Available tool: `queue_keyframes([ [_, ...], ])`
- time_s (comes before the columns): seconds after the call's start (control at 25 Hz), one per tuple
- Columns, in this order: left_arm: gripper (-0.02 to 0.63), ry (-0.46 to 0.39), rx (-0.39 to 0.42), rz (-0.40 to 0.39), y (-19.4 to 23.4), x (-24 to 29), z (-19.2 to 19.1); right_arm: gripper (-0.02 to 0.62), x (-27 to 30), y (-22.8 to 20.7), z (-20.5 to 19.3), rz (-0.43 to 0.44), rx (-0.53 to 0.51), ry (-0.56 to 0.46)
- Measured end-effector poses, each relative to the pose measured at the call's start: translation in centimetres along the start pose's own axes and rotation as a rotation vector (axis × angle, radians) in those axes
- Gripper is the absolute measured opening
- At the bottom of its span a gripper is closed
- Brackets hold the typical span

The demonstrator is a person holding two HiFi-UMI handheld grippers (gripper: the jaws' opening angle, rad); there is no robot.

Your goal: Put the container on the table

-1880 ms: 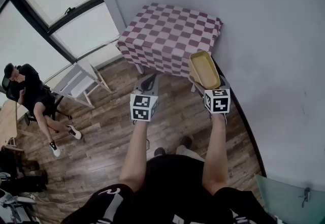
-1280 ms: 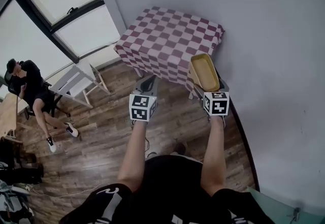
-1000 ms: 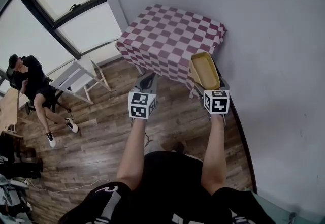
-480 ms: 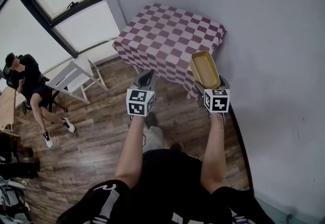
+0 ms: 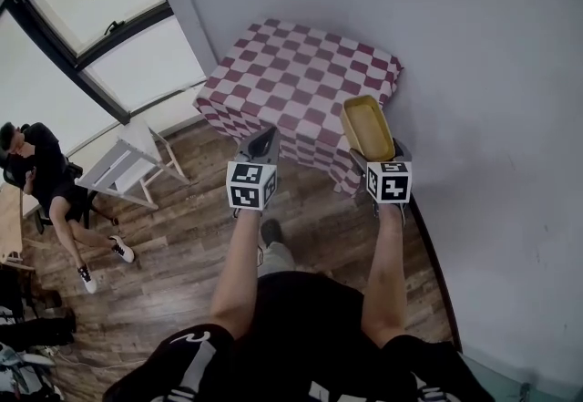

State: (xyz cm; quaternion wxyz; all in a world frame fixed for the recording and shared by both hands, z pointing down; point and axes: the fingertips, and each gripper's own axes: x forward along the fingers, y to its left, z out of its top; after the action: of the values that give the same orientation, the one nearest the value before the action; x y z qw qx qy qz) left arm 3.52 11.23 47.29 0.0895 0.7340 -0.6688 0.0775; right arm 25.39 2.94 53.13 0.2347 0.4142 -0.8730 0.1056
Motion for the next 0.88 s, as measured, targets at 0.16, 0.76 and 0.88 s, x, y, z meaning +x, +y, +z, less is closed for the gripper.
queue_keyframes([
  [0.16,0.025,-0.006,0.001,-0.024,3.2,3.1,1.8,0.506,3.1,0.1,3.1,-0.023,0.004,-0.011],
  [0.76,0.025,-0.011,-0.048,-0.075,14.9,9.8,3.9,0.506,13.8,3.8,9.3,-0.065,0.014,0.032],
  [0.88,0.025,-0.011,-0.073,-0.079,17.2,10.6,3.7,0.506,15.6,5.0,9.9,-0.065,0.011,0.043],
])
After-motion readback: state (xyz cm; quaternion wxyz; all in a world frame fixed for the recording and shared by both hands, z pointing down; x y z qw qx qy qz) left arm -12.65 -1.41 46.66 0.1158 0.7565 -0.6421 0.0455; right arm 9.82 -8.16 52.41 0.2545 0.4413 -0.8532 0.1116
